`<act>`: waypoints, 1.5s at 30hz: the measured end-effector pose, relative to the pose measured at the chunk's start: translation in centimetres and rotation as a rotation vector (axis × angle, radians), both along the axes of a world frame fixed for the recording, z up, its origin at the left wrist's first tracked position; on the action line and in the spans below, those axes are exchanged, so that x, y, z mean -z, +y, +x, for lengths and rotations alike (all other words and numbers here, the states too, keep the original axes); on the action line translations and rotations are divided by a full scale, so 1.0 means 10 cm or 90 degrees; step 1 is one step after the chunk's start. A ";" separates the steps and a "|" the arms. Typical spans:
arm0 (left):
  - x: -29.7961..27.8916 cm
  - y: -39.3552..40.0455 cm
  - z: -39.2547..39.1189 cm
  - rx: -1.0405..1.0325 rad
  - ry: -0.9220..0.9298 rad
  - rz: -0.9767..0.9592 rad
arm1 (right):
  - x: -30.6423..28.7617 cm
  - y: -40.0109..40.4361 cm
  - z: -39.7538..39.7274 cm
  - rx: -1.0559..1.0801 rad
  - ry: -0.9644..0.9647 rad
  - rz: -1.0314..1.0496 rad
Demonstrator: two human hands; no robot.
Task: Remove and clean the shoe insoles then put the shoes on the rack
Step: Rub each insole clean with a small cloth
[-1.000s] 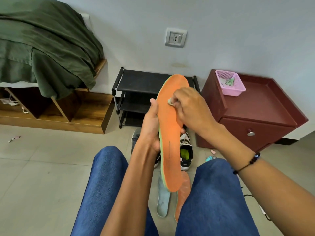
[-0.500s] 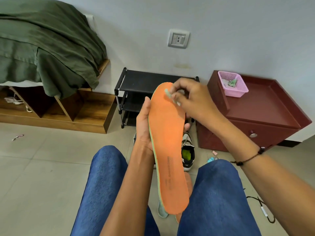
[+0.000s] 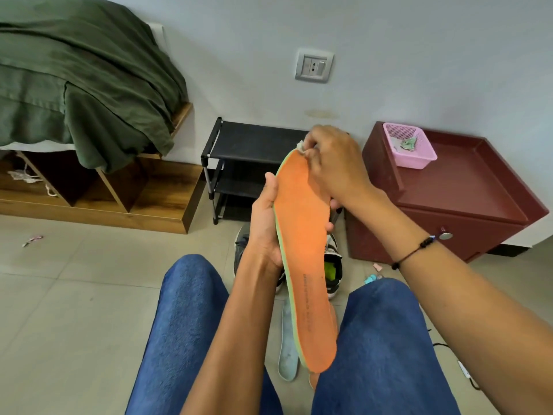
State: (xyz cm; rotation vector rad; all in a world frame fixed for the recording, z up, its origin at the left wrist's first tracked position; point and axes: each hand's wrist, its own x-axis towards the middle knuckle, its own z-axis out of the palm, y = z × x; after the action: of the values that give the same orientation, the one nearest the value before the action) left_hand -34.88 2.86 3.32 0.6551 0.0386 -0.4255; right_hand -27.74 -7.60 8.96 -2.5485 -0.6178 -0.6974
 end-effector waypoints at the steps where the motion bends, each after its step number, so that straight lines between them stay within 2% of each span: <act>1: -0.03 -0.02 -0.03 0.031 -0.003 -0.036 | -0.03 -0.04 0.07 0.048 0.027 0.035; 4: -0.04 0.00 -0.02 0.010 -0.015 -0.092 | -0.14 -0.11 -0.02 0.091 0.021 0.131; 8: -0.07 -0.02 0.01 -0.084 0.027 -0.080 | 0.00 0.13 -0.55 -0.108 0.014 0.134; 10: -0.11 -0.07 -0.03 -0.102 0.036 -0.055 | 0.13 0.21 -0.62 -0.134 0.054 0.118; 15: -0.08 -0.08 -0.06 -0.047 0.014 -0.016 | 0.17 0.13 -0.26 -0.069 0.001 0.070; 18: -0.08 -0.04 -0.07 0.005 0.005 -0.003 | 0.10 0.03 0.00 0.036 0.010 0.082; 21: -0.08 -0.04 -0.04 0.007 -0.011 -0.029 | -0.04 -0.13 0.13 0.167 0.044 0.187; 24: -0.07 -0.01 0.01 -0.026 -0.021 -0.049 | -0.11 -0.15 -0.08 0.135 0.010 0.289; 26: -0.05 0.00 0.03 -0.048 -0.004 -0.044 | -0.07 -0.06 -0.35 0.019 0.003 0.268; 28: -0.02 -0.01 0.05 -0.077 0.005 -0.055 | 0.06 0.07 -0.61 -0.100 0.019 0.179; 31: 0.01 -0.05 0.03 -0.101 0.012 -0.079 | 0.23 0.19 -0.72 -0.161 0.023 0.089; 34: 0.00 -0.09 0.02 -0.071 0.011 -0.078 | 0.17 0.14 -0.49 -0.136 -0.032 0.067; 37: -0.04 -0.07 0.00 -0.032 0.007 -0.033 | 0.08 0.10 -0.21 -0.055 -0.056 0.043; 41: -0.02 -0.06 -0.02 -0.016 0.014 -0.014 | -0.01 -0.05 -0.01 0.117 -0.007 0.156; 43: -0.04 -0.02 0.00 -0.037 0.007 -0.013 | -0.05 -0.05 -0.13 0.104 -0.045 0.204; 45: -0.05 -0.02 0.00 -0.069 0.013 -0.017 | -0.01 0.05 -0.38 -0.004 -0.070 0.195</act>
State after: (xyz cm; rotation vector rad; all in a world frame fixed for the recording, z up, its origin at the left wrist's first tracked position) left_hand -34.86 2.68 3.79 0.6190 0.0875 -0.3272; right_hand -31.59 -7.06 9.11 -2.2376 -0.5104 -0.8635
